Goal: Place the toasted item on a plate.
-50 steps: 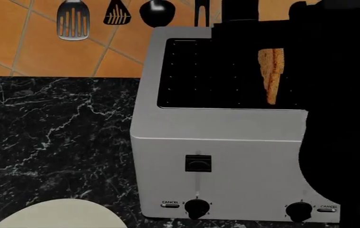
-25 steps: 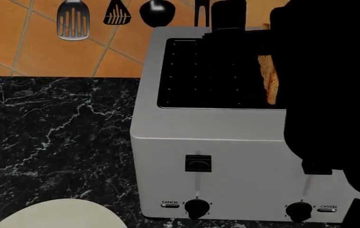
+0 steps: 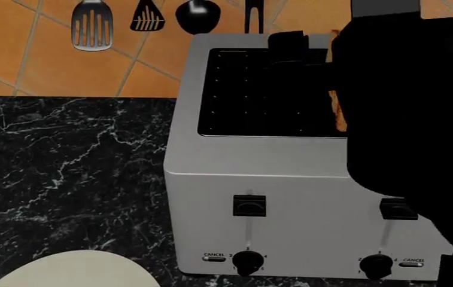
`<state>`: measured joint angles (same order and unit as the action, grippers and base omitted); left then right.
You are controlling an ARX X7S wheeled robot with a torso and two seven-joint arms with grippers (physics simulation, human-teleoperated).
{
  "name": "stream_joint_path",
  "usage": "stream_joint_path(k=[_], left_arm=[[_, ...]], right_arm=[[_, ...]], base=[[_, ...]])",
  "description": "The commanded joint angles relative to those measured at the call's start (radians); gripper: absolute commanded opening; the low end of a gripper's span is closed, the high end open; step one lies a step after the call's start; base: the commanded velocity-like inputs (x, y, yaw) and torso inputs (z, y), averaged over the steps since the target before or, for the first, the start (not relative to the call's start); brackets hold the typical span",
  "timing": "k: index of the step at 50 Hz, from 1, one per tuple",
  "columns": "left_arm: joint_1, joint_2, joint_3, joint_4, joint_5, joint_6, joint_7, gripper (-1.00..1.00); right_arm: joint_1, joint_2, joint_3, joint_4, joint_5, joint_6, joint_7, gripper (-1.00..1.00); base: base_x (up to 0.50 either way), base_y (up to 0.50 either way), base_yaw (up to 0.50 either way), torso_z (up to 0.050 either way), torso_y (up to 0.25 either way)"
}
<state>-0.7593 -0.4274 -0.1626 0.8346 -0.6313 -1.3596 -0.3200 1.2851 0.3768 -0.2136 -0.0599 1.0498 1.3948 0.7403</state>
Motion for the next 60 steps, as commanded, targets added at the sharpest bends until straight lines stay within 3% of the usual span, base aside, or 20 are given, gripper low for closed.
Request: stream_joint_path(k=[1,33,59,60], left_arm=[[0.008,-0.003,0.002,-0.002,-0.006,0.006,-0.006,1.0],[0.0,-0.013,-0.006,0.0,-0.036,0.001,-0.021,1.0],[0.003,-0.022,-0.015,0.007,-0.06,-0.003,-0.035,1.0],[0.0,-0.022,-0.014,0.006,-0.06,-0.003,-0.036,1.0]], right_arm=[[0.009,0.009,-0.072,0.094,-0.052,-0.065,-0.06,1.0],[0.067,-0.024,-0.207,0.34,-0.168,-0.207,-0.21,1.0],[0.035,-0.029,-0.218,0.379,-0.175,-0.222,-0.202,1.0],[0.035,-0.029,-0.216,0.376,-0.169,-0.218,-0.204,-1.0]], base=[[0.0,0.0,0.0,0.0,0.0],[0.0,0.0,0.0,0.0,0.0],[0.0,0.0,0.0,0.0,0.0],[0.0,0.0,0.0,0.0,0.0]])
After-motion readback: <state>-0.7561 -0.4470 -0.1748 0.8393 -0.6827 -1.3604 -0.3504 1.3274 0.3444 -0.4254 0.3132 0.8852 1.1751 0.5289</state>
